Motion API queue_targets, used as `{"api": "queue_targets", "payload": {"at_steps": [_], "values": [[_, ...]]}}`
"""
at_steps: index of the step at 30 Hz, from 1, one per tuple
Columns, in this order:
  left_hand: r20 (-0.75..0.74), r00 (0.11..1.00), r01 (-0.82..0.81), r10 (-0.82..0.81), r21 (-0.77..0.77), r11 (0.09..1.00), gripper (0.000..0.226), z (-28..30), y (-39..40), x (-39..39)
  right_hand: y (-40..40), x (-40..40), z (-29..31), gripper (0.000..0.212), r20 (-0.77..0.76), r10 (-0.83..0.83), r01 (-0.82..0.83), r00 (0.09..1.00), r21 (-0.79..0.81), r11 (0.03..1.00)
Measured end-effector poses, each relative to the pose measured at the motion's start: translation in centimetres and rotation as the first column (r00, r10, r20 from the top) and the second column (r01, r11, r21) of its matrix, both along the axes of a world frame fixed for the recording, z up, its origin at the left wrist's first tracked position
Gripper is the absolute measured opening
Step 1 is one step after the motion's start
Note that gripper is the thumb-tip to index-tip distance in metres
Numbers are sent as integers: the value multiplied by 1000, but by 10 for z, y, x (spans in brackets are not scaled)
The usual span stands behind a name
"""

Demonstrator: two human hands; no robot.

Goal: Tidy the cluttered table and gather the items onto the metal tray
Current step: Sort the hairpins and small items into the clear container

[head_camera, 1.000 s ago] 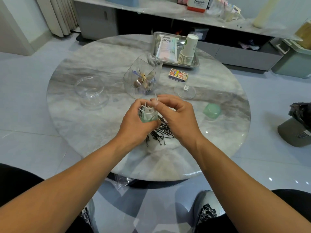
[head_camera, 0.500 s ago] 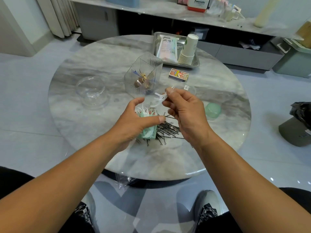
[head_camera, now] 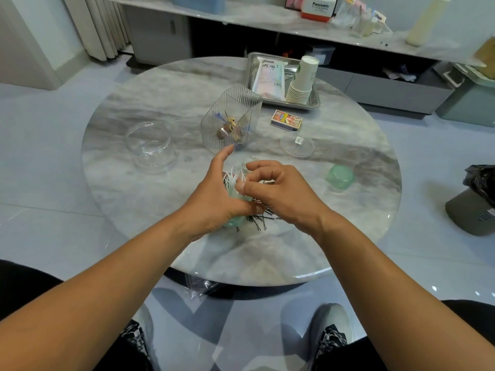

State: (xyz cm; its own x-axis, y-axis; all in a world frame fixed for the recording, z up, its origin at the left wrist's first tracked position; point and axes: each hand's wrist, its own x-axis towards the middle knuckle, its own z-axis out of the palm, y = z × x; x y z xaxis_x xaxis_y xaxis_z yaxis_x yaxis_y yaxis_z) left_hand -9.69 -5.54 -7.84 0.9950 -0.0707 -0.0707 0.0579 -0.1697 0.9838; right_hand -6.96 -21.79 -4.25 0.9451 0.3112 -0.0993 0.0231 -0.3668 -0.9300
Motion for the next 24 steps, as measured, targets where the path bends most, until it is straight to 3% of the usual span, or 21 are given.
{"api": "queue_targets", "payload": {"at_steps": [4, 6, 8, 12, 15, 19, 21, 24], "values": [[-6, 1000, -4, 4, 53, 999, 125, -2, -3, -4, -4, 1, 6, 10, 97, 36, -19, 995, -175, 984], [13, 999, -33, 32, 78, 996, 120, 1, -2, -2, -7, 1, 6, 11, 118, -12, 21, 993, -83, 996], [17, 999, -41, 40, 83, 996, 114, 3, 2, 0, -10, 1, 8, 12, 77, 86, -84, 993, -24, 996], [-7, 998, 68, -68, 100, 993, 105, 1, 5, 0, -17, 2, 17, 5, 104, 329, -291, 939, -277, 916], [0, 994, 106, -107, 100, 989, 102, -1, 4, 1, -18, 1, 12, 16, 98, 445, -367, 890, -427, 827], [48, 995, 82, -82, 12, 997, 109, -3, 6, 2, -13, -3, 8, 20, 193, 192, -172, 962, -113, 979], [85, 995, 55, -56, 16, 998, 117, -2, 4, 2, -15, 1, 5, 18, 246, 103, -108, 964, 8, 994], [134, 990, 52, -54, 18, 998, 124, -2, 1, 0, -16, 3, 3, 16, 227, 137, -137, 964, -16, 990]]}}
